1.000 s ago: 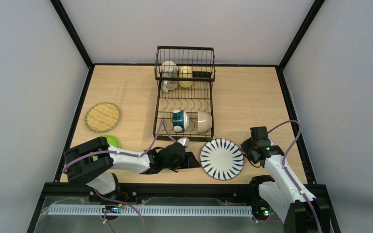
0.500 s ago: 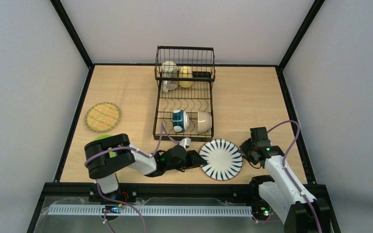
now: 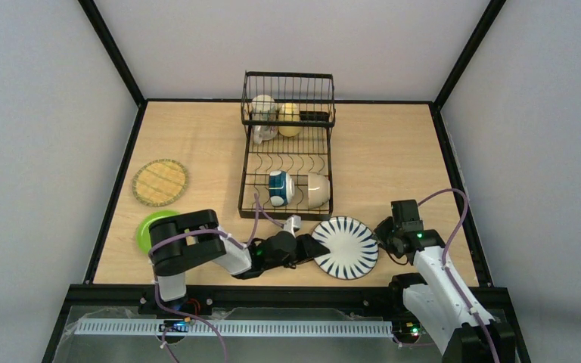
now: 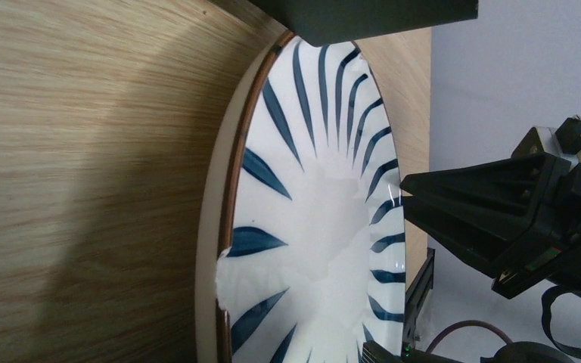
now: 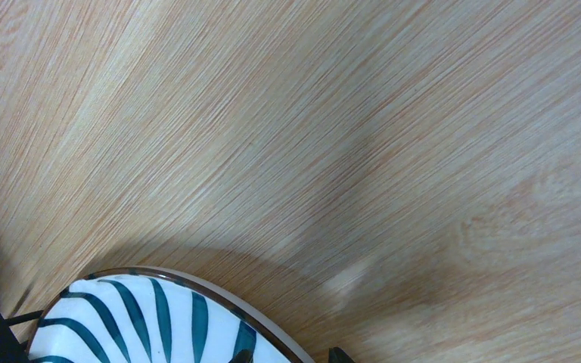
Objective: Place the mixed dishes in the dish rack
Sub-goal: Grab the plate from the center of the board.
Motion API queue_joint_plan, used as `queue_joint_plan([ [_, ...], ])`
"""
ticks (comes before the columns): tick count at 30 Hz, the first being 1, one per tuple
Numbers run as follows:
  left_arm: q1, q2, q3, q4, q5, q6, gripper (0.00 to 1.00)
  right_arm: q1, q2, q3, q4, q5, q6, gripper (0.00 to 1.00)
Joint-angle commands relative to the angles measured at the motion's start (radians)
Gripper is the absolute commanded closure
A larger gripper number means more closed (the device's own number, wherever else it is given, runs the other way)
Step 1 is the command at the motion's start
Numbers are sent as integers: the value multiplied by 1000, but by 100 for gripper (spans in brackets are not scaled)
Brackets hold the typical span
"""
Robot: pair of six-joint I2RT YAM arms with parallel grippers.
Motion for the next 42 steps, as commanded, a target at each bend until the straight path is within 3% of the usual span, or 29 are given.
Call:
queue_joint_plan([
  [1,-34,76,36,4,-28,29,1,13,-9,-13,-25,-126,-12,46],
  [19,-61,128,65,149,-86,-19,6,22,-58,-39,-48,-188,-43,45],
  [24,-65,120,93,168,-75,1,26,22,-84,-31,-63,-193,-44,45],
  [30,-80,107,116,114,-59,-1,79,23,-110,-8,-97,-192,-52,44],
  [34,-99,87,108,64,-60,2,85,22,-126,-7,-110,-197,-47,44],
  [42,-136,13,93,-34,-60,19,89,22,-170,18,-140,-194,-30,41],
])
